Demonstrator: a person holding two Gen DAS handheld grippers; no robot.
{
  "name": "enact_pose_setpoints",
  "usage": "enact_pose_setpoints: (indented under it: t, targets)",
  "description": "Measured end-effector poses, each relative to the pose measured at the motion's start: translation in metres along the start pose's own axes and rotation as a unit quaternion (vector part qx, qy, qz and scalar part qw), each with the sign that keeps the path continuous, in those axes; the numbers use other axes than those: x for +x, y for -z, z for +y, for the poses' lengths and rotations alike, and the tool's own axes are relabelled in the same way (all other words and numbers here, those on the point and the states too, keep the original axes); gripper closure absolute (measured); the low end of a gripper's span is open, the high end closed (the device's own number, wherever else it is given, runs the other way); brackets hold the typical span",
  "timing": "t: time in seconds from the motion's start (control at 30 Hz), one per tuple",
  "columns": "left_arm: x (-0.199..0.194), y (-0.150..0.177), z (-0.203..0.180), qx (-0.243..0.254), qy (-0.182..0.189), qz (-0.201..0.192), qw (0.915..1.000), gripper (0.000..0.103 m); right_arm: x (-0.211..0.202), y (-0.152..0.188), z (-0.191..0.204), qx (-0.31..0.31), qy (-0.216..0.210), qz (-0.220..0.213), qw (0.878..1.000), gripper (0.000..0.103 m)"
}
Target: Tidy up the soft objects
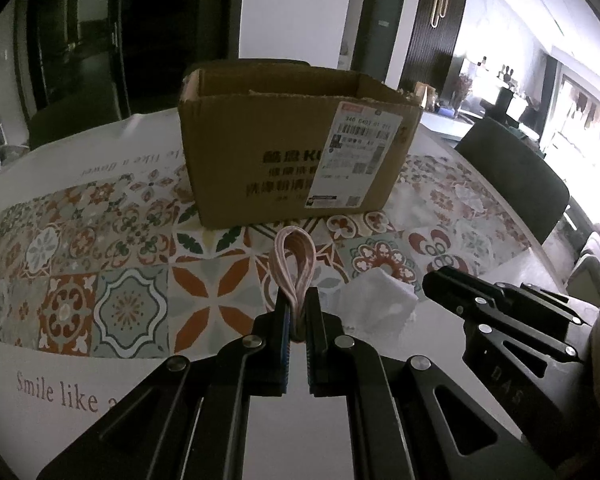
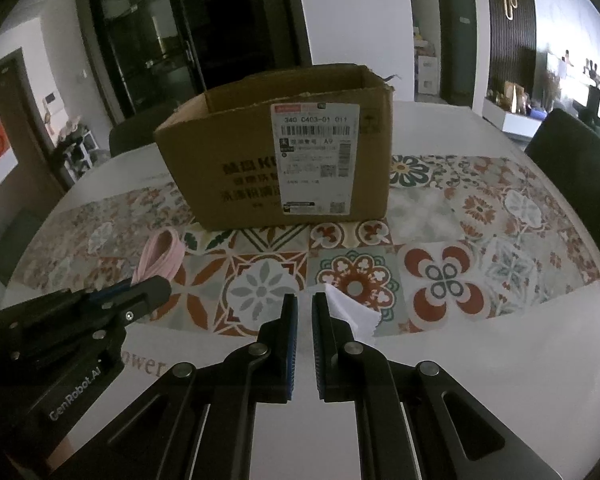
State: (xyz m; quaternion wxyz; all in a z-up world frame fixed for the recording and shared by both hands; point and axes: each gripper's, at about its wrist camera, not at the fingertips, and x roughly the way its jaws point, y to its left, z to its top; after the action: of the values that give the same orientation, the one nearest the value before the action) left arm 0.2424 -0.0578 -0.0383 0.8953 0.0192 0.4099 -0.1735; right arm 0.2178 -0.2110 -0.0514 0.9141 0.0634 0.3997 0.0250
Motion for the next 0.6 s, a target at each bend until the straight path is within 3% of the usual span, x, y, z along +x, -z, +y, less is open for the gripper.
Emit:
enact_pose_setpoints:
  t: [0.07, 0.17, 0.23, 0.6]
  targets:
    - [0.002, 0.002, 0.001, 0.0, -0.006, 0.0, 1.0, 0.095, 0.006, 0.001, 0.0, -0.003, -0.007, 0.013, 1.0, 0.086]
    - [0.008, 0.004, 0.003, 0.0, -0.011, 0.004, 0.9999, 0.095, 0.014, 0.002, -0.004, 0.013, -0.02, 0.025, 0.999, 0.052]
    - [0.011, 0.006, 0.004, 0.0, -0.012, 0.006, 0.9999, 0.095, 0.018, 0.004, -0.005, 0.015, -0.014, 0.02, 1.0, 0.046]
    - [0.044, 0.011, 0.008, -0.003, -0.012, 0.034, 0.9993, 0.095, 0.064, 0.001, -0.011, -0.002, 0.009, 0.06, 0.998, 0.039]
